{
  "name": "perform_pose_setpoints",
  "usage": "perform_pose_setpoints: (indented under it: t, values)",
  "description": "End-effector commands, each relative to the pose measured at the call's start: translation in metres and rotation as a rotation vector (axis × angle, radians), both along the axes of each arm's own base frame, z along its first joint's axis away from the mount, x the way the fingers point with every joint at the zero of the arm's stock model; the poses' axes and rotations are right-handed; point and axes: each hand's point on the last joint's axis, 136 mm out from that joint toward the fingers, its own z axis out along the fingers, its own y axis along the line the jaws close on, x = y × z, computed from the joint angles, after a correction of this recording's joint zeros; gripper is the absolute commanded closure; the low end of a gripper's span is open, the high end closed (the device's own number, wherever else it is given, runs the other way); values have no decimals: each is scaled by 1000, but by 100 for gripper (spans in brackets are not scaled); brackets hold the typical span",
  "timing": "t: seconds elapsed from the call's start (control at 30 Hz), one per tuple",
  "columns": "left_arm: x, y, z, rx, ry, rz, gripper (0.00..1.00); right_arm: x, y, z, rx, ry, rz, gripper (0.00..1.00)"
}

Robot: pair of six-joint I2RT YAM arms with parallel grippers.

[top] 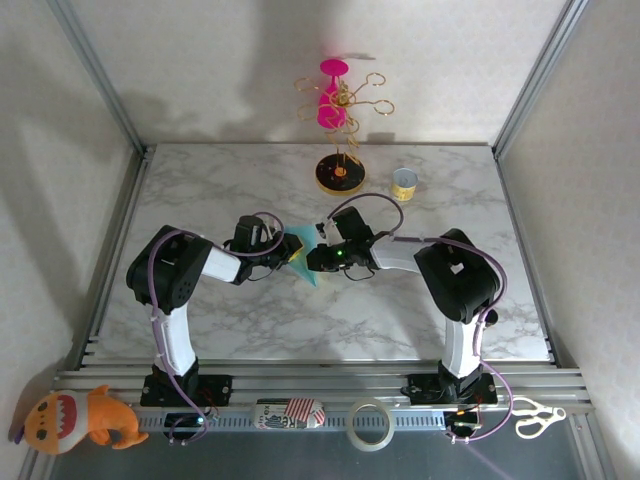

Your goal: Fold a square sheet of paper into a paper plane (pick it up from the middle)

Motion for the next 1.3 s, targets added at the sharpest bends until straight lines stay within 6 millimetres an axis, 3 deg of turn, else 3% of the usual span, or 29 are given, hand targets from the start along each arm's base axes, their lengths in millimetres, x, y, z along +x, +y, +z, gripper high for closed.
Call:
perform_pose_setpoints:
  t: [0.0, 0.73, 1.1, 1.27]
  values:
    - [-20, 7, -39, 90, 117, 1, 79, -2, 2, -5, -19, 11, 19, 84]
    - [-18, 6, -36, 88, 111, -4, 71, -6, -9, -28, -92, 56, -18, 84]
    - [-16, 5, -22, 70, 83, 2, 71, -8, -7, -29, -83, 59, 3, 84]
    - [-19, 18, -11, 92, 66, 64, 71, -9, -12, -35, -113, 35, 64, 83]
